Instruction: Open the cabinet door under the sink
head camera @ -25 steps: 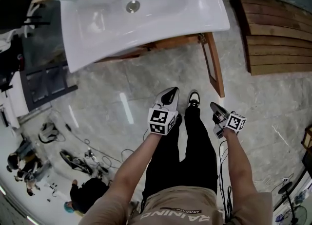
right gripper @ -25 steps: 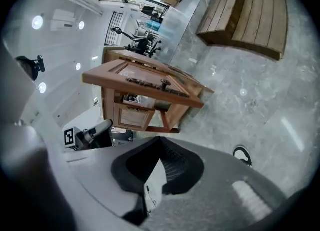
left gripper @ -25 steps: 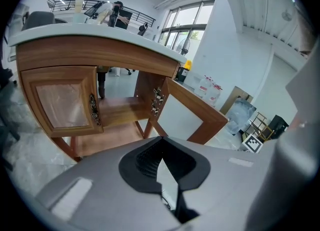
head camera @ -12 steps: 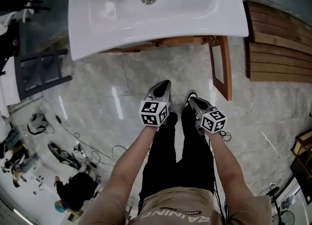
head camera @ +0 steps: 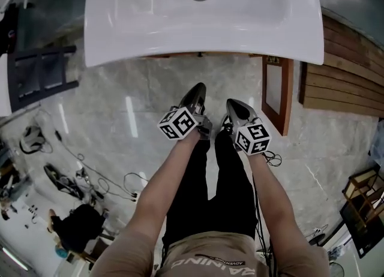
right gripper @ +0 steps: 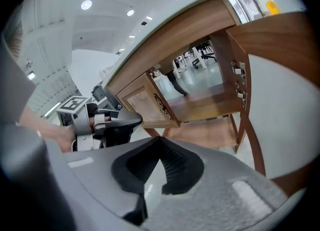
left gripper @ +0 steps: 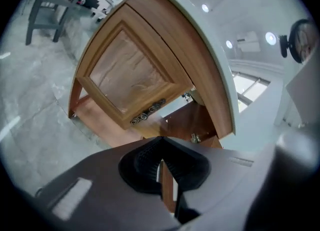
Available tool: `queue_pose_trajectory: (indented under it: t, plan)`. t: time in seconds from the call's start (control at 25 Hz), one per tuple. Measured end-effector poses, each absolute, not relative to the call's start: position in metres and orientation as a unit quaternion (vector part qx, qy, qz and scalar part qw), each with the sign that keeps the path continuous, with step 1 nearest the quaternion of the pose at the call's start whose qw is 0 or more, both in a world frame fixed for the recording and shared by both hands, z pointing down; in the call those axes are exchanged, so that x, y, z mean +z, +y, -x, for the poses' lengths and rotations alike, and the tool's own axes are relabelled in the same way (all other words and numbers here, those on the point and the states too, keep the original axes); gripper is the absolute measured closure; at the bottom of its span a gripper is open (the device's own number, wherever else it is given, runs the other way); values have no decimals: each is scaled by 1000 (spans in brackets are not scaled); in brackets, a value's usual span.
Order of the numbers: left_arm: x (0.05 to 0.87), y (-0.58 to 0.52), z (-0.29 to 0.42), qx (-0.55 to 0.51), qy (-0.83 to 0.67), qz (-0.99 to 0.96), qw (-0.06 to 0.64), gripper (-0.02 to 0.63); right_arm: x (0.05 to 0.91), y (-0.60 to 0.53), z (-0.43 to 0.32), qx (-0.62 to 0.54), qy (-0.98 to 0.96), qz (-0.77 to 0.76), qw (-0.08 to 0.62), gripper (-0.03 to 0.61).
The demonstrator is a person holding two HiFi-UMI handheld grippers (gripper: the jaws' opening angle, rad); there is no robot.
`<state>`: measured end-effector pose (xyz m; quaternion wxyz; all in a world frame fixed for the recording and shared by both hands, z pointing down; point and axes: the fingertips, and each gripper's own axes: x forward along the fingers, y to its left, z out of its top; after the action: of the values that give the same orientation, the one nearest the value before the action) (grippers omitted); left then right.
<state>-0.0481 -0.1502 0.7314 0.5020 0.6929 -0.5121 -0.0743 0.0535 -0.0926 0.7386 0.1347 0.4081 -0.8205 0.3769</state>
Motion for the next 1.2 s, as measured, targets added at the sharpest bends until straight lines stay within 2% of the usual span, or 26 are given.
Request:
queue_pose_trajectory:
  t: [0.24,0.4,0.48,0.88,1.2]
  plan:
    - [752,-173,70,-164,-520,-623,560,594,728,-129,-38,317,-838,-414,158,578]
    - [745,-202,72,-303,-466,-576,600,595,720,-146,-26,316,-845,-406,143,578]
    - [748,-213,72,-344,-447,-556,611,558,717,-153,-25,324,-844,-407,129,578]
    - [776,-237,71,-419,-421,-514,619,489,718,-161,-32,339,-843,-400,122,578]
    - [783,-247,71,-459,-412,-489,617,505,726,-155,-34,353,-838,-396,126,578]
